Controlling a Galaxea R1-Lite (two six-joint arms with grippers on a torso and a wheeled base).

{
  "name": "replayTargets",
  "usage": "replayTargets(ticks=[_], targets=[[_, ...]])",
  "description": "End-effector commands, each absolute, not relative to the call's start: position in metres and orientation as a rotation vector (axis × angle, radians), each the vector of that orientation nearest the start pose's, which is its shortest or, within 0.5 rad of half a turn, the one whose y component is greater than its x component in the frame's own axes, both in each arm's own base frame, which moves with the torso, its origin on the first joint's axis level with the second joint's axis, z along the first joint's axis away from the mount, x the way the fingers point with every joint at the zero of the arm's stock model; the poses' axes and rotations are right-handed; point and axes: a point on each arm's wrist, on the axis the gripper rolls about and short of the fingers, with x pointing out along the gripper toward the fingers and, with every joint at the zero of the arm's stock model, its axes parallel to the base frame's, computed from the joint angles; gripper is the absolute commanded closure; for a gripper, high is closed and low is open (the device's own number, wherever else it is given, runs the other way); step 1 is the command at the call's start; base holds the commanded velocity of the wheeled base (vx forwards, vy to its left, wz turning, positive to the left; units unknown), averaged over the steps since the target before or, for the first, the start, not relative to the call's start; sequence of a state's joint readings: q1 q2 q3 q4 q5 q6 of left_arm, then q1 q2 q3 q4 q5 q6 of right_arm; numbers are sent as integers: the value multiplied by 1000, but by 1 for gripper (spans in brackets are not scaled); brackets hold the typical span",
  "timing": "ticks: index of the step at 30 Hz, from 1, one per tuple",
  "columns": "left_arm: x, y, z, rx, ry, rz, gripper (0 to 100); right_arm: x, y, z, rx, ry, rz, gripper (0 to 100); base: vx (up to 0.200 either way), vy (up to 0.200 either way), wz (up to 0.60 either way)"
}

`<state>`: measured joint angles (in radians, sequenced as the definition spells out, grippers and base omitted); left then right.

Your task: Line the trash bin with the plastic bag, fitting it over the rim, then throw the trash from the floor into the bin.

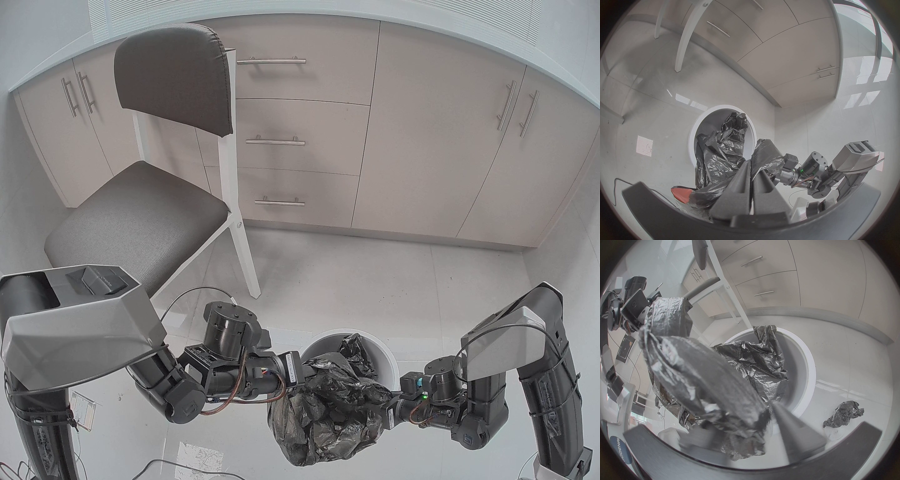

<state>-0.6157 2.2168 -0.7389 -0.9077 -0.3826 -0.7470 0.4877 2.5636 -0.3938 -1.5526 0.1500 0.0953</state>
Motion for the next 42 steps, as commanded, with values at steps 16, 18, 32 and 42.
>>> replayTargets(ticks=[16,18,32,42], targets=[[323,-235,2,-516,823,-754,100,267,120,-50,38,577,507,100,0,0,0],[324,-235,-1,-485,812,-763,100,264,116,-50,41,594,497,100,0,0,0],[352,-228,-26,-272,695,-724,100,298,118,-51,54,481,472,100,0,0,0],[356,-232,-27,-259,704,-693,100,324,101,-51,62,447,403,100,0,0,0]])
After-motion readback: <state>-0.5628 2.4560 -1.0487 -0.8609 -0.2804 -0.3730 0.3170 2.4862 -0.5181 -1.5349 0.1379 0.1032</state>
